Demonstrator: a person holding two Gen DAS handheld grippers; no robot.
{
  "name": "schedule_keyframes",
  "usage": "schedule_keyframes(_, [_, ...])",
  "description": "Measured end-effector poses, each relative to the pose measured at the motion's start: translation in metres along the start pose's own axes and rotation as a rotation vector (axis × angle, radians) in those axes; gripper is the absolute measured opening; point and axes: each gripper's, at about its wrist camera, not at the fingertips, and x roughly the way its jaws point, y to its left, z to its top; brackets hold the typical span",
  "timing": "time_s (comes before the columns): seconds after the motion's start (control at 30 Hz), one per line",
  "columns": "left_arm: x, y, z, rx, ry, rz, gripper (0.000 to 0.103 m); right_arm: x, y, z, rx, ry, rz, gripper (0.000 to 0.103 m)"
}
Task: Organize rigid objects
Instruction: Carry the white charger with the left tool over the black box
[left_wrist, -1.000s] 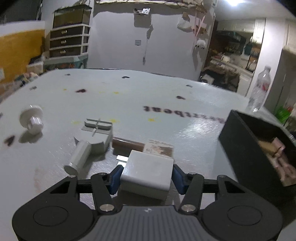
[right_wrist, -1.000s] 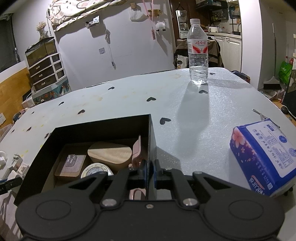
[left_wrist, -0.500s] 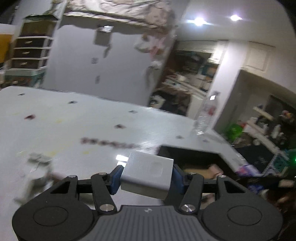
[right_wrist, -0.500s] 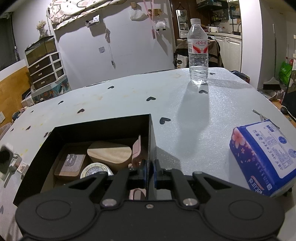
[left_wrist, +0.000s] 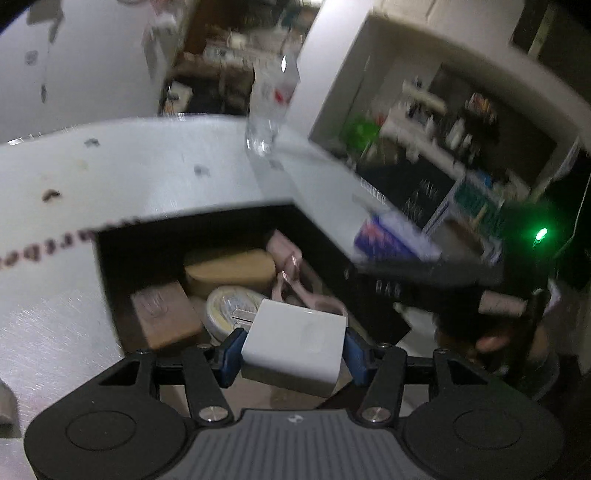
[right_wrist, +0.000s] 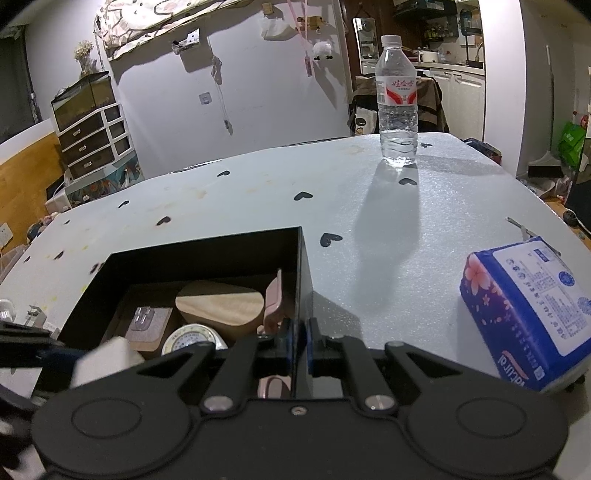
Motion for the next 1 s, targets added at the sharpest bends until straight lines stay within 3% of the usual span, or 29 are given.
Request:
schedule_keyframes(0.4, [0.042,0.013,0.012,-0.202,0.212,0.03,0.055,0.0,-0.003,0.0,0.018,0.0,0.014,0.009])
schedule_keyframes(0.47, [0.042,0.015,0.013,-0.249,0.212,0.022,0.058,0.0,-0.004,0.0,0.023,0.0,0.018,0.009])
schedule_keyframes(0.53, [0.042,0.015,0.014,-0.272,0.209,-0.009,0.069,0.0,-0.005,0.0,0.027,0.0,0.022,0.009])
schedule_keyframes(0.57, [0.04,0.013,0.014,-0.267,0.203,-0.009,0.07,0.0,-0.005,0.0,0.027,0.0,0.023,0.009])
schedule_keyframes(0.87, [0.035,0.012,0.01,-0.28,0.215,-0.036,0.068,0.0,-0.005,0.001,0.028,0.0,0.025,0.009])
schedule_keyframes(1.0, [0.029,0.019,0.008,-0.331,0.215,-0.076,0.067,0.0,-0.005,0.001,0.028,0.0,0.024,0.009])
